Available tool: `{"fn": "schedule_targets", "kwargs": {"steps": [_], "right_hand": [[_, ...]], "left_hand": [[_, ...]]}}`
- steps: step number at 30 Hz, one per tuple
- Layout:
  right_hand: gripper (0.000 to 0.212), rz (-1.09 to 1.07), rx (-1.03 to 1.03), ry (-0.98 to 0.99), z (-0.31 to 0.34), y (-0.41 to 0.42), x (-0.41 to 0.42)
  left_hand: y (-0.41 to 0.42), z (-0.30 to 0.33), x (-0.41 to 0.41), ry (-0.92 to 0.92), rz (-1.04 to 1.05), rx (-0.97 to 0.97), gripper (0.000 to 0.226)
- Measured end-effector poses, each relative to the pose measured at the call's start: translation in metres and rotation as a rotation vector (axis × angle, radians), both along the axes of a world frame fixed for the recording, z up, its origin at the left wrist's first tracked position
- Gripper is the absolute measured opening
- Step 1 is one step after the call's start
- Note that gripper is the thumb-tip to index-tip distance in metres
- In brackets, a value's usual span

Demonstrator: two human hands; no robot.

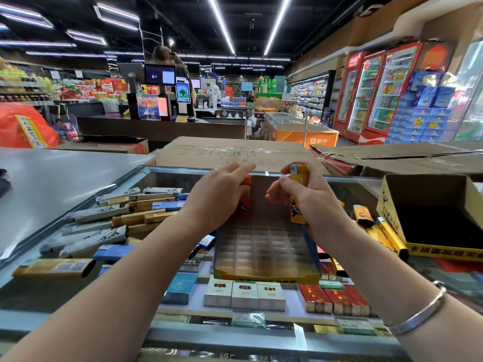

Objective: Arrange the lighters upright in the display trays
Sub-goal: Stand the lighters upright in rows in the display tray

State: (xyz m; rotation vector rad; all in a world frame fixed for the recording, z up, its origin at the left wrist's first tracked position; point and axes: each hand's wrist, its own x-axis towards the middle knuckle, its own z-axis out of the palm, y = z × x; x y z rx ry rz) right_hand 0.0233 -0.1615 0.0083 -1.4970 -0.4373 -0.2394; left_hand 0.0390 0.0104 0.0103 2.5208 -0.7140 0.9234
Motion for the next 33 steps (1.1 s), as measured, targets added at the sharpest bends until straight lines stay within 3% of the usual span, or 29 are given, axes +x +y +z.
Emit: {"fn": "schedule_targets", "kwargs": {"steps": [7,11,23,33], "right_hand": [[0.009,-0.004,0.003,0.013,-0.002,-0.001,0.003],[0.009,0.004,0.023,0.016,-0.003,0.000,0.004],[0.009,0.025,0.044,0.026,-0.003,-0.001,0.005],[0.008,0.023,0.037,0.036,0.000,-0.001,0.002]], "left_hand": [[0.002,0.003,-0.002,-0.070,-0.009,-0.023,0.014],[0.002,0.005,0.000,-0.082,-0.002,-0.060,0.014],[0.006,0.000,0.009,0.157,-0.058,-0.407,0.014],[0.005,0.003,0.003,-0.038,-0.009,-0.097,0.018]]}}
